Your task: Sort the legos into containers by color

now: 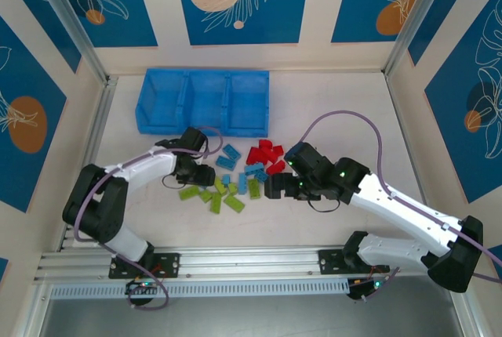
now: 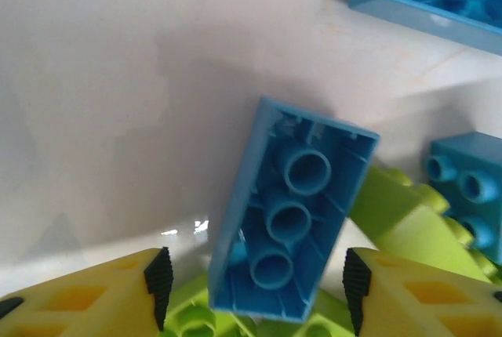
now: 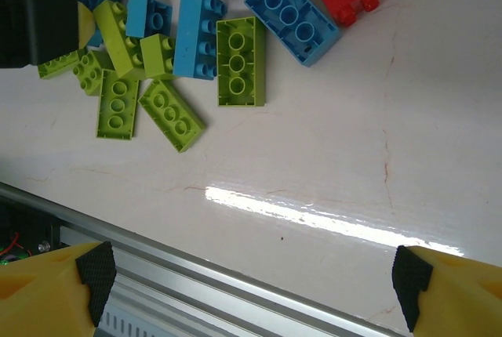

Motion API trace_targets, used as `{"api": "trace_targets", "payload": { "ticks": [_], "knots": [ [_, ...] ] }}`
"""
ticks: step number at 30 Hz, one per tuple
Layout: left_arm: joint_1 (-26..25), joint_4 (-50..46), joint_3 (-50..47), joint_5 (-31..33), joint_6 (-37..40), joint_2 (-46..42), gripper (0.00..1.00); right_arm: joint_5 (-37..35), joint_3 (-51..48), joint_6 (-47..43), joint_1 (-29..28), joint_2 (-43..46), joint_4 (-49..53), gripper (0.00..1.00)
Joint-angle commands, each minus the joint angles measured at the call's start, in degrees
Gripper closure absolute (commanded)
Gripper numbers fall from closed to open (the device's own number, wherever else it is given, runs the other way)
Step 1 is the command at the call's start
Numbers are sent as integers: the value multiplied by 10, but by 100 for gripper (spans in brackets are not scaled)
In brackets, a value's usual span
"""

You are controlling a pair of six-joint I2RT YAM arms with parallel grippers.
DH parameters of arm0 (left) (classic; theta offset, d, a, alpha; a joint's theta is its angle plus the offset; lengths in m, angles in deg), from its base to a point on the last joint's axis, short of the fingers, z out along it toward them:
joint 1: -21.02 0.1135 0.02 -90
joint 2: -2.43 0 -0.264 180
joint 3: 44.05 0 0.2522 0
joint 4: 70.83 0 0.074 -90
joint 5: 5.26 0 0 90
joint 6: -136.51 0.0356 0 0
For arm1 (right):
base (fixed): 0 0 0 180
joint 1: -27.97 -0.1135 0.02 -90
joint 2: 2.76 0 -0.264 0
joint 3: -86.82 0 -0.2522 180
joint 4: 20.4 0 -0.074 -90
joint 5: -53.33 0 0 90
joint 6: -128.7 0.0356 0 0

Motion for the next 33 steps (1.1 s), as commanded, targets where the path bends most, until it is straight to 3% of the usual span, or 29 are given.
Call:
{"api": "trace_targets", "payload": {
  "ticks": [1, 6, 14, 16, 20, 24, 28, 33],
  "knots": [
    [-4, -8, 19, 30, 15, 26, 41, -13, 14, 14, -5, 10, 15, 6],
    [-4, 8, 28, 37, 14, 53, 43, -15, 16, 17, -4, 12, 17, 7],
    [-4, 22, 27, 52, 2, 52, 69, -8, 28, 27, -13, 13, 18, 6],
    [-4, 19, 25, 55, -2, 21, 75, -12, 31, 29, -18, 15, 19, 7],
    [-4, 13, 35, 55, -15, -80, 78, -17, 37, 31, -23, 18, 17, 6],
    [21, 3, 97, 142, -9, -143, 78, -25, 42, 26, -24, 19, 9, 7],
    [118, 24, 194, 145, -7, -72, 79, -31, 34, 21, -24, 23, -4, 7],
    [195, 13, 360, 128, -10, 105, 80, -26, 24, 24, -24, 31, -2, 7]
  ]
}}
